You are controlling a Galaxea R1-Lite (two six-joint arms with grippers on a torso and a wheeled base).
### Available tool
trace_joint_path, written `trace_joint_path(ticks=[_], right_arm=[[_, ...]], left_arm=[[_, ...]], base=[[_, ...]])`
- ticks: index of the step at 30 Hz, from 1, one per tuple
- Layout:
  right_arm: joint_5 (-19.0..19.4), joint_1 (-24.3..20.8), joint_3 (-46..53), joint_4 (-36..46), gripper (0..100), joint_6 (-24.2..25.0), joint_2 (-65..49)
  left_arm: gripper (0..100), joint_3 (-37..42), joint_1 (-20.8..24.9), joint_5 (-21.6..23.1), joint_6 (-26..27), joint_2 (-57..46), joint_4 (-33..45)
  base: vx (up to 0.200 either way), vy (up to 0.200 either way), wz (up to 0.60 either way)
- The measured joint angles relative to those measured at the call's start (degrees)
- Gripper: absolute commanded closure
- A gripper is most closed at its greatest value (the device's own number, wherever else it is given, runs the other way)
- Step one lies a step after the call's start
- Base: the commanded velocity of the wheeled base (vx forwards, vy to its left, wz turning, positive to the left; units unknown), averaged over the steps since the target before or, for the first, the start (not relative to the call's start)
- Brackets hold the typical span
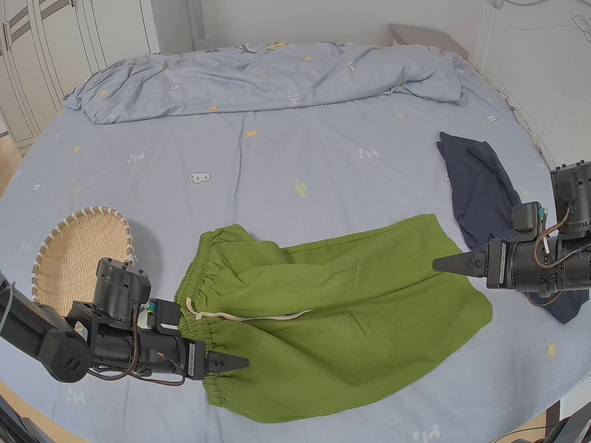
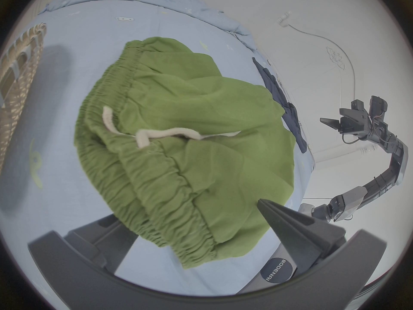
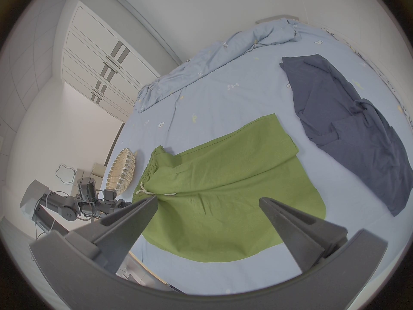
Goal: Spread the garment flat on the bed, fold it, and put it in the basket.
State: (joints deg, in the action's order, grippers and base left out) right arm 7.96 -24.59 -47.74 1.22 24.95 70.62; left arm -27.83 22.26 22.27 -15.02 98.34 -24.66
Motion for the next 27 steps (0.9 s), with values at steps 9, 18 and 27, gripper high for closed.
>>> trace_joint_path(ticks=[9, 18, 27], right_arm=[[0.0, 0.3, 0.0, 0.0, 0, 0.0, 0.0], [0.0, 0.4, 0.0, 0.0, 0, 0.0, 0.0], [0.0, 0.1, 0.1, 0.0, 0, 0.0, 0.0]], left_arm=[[0, 0.0, 5.6, 0.0, -3.6, -0.5, -0.3], [0, 5.2, 9.2, -0.1, -5.3, -4.8, -0.4], [0, 7.5, 9.0, -0.3, -5.4, -6.9, -0.4]], base=[[0.0, 0.0, 0.0], [0.0, 0.0, 0.0], [0.0, 0.0, 0.0]])
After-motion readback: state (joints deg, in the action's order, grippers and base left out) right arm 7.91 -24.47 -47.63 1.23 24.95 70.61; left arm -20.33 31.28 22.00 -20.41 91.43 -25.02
